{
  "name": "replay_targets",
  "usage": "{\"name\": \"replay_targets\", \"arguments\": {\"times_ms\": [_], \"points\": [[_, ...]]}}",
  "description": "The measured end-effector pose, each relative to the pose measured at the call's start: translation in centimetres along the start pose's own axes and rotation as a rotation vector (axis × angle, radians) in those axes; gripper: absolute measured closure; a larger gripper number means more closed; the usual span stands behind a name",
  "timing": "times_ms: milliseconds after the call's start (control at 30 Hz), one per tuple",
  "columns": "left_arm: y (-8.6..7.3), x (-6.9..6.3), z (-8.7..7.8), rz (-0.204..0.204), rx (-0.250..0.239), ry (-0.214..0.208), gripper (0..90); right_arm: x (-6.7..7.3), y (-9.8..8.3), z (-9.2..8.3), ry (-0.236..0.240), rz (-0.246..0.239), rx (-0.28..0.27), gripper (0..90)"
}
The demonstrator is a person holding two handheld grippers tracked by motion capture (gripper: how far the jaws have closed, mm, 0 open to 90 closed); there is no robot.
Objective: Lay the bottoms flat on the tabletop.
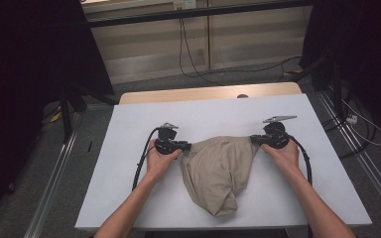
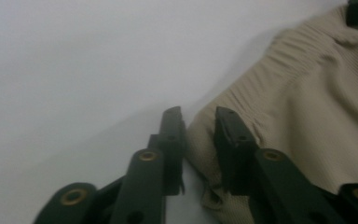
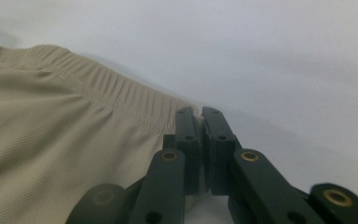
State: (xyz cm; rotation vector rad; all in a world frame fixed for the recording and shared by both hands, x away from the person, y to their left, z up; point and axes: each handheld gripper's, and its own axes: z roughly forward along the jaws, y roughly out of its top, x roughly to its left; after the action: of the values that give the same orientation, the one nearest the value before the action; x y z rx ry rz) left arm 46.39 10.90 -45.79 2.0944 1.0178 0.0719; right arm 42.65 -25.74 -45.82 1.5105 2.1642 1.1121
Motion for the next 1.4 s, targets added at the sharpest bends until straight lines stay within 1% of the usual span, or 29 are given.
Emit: {"name": "replay_targets", "arguments": {"times_ms": [33, 100, 167, 200, 233, 267, 300, 333, 367, 400, 500, 533, 567, 600, 700, 733, 767, 867, 900, 933, 1000, 1033, 1133, 1200, 1233, 1267, 1300, 1333, 1400], "points": [[0.0, -0.1, -0.3, -0.019, -0.035, -0.016, 86.4, 0.0, 0.2, -0.5, 0.0, 0.0, -0.022, 86.1], [0.2, -0.2, -0.6, -0.016, -0.056, -0.011, 86.7, 0.0, 0.3, -0.7, -0.007, -0.003, -0.033, 86.1], [0.8, -0.1, -1.6, -0.043, -0.138, -0.036, 86.9, -0.3, 0.7, -2.1, 0.0, 0.006, -0.089, 86.1], [0.8, -0.1, -1.6, -0.043, -0.138, -0.036, 87.0, -0.3, 0.7, -2.1, 0.0, 0.006, -0.089, 86.1], [1.4, -0.4, -2.5, -0.036, -0.181, -0.041, 87.0, -0.2, 1.1, -3.2, 0.0, -0.005, -0.131, 86.1], [1.4, -0.4, -2.5, -0.036, -0.181, -0.041, 87.0, -0.2, 1.1, -3.2, 0.0, -0.005, -0.131, 86.1], [1.8, -0.6, -3.0, -0.027, -0.204, -0.035, 87.0, 0.2, 1.8, -4.4, -0.003, -0.019, -0.181, 86.2], [2.6, -0.9, -4.3, -0.024, -0.263, -0.042, 87.0, 0.5, 2.2, -5.1, -0.005, -0.03, -0.209, 86.2], [3.0, -1.0, -5.0, -0.02, -0.289, -0.045, 87.0, 0.7, 2.6, -5.9, -0.002, -0.036, -0.241, 86.1], [3.0, -1.0, -5.0, -0.02, -0.289, -0.045, 87.0, 0.7, 2.6, -5.9, -0.002, -0.036, -0.241, 86.1], [4.5, -1.2, -7.3, -0.011, -0.357, -0.056, 87.0, 1.8, 4.3, -8.4, 0.021, -0.065, -0.343, 86.2], [4.9, -1.2, -7.8, -0.005, -0.368, -0.05, 87.0, 1.8, 4.3, -8.4, 0.021, -0.065, -0.343, 86.2], [5.8, -1.5, -9.1, 0.008, -0.407, -0.033, 87.1, 2.4, 5.0, -9.0, 0.022, -0.076, -0.369, 86.2], [5.8, -1.5, -9.1, 0.008, -0.407, -0.033, 87.1, 2.4, 5.0, -9.0, 0.022, -0.076, -0.369, 86.2], [7.0, -1.7, -11.1, 0.024, -0.456, -0.02, 87.1, 3.6, 6.4, -10.4, 0.026, -0.104, -0.422, 86.2], [7.4, -1.9, -11.7, 0.032, -0.468, -0.018, 87.1, 4.2, 7.5, -11.5, 0.031, -0.117, -0.459, 86.1], [7.8, -2.0, -12.4, 0.041, -0.483, -0.021, 87.1, 4.2, 7.5, -11.5, 0.031, -0.117, -0.459, 86.1], [9.2, -2.7, -14.4, 0.074, -0.532, -0.009, 87.1, 5.0, 9.3, -13.2, 0.025, -0.136, -0.511, 86.2], [10.3, -3.2, -15.9, 0.09, -0.567, -0.008, 87.1, 5.7, 10.9, -14.6, 0.016, -0.156, -0.551, 86.2], [10.9, -3.5, -16.6, 0.103, -0.588, 0.0, 87.1, 5.9, 11.4, -15.1, 0.015, -0.157, -0.565, 86.2], [11.4, -3.8, -17.3, 0.108, -0.612, -0.006, 87.1, 6.2, 12.1, -15.8, 0.014, -0.164, -0.586, 86.2], [12.4, -4.3, -18.5, 0.138, -0.637, 0.01, 87.1, 6.8, 13.4, -17.1, 0.005, -0.179, -0.625, 86.1], [13.1, -4.7, -19.1, 0.158, -0.645, 0.029, 87.1, 7.1, 14.5, -17.9, -0.008, -0.192, -0.655, 86.2], [13.3, -4.5, -18.8, 0.158, -0.63, 0.045, 87.1, 7.0, 14.9, -17.4, -0.015, -0.193, -0.647, 86.1], [13.1, -3.9, -17.7, 0.158, -0.581, 0.058, 87.1, 6.4, 14.8, -16.2, -0.024, -0.182, -0.617, 86.1], [13.1, -3.9, -17.7, 0.158, -0.581, 0.058, 87.1, 6.4, 14.8, -16.2, -0.024, -0.182, -0.617, 86.1], [12.8, -3.3, -16.4, 0.157, -0.529, 0.058, 87.1, 5.4, 14.4, -14.5, -0.026, -0.169, -0.573, 86.0], [12.8, -3.3, -16.4, 0.157, -0.529, 0.058, 87.0, 5.4, 14.4, -14.5, -0.026, -0.169, -0.573, 86.0], [12.4, -2.8, -15.1, 0.151, -0.49, 0.056, 87.0, 4.5, 14.0, -13.2, -0.02, -0.154, -0.542, 85.9]]}}
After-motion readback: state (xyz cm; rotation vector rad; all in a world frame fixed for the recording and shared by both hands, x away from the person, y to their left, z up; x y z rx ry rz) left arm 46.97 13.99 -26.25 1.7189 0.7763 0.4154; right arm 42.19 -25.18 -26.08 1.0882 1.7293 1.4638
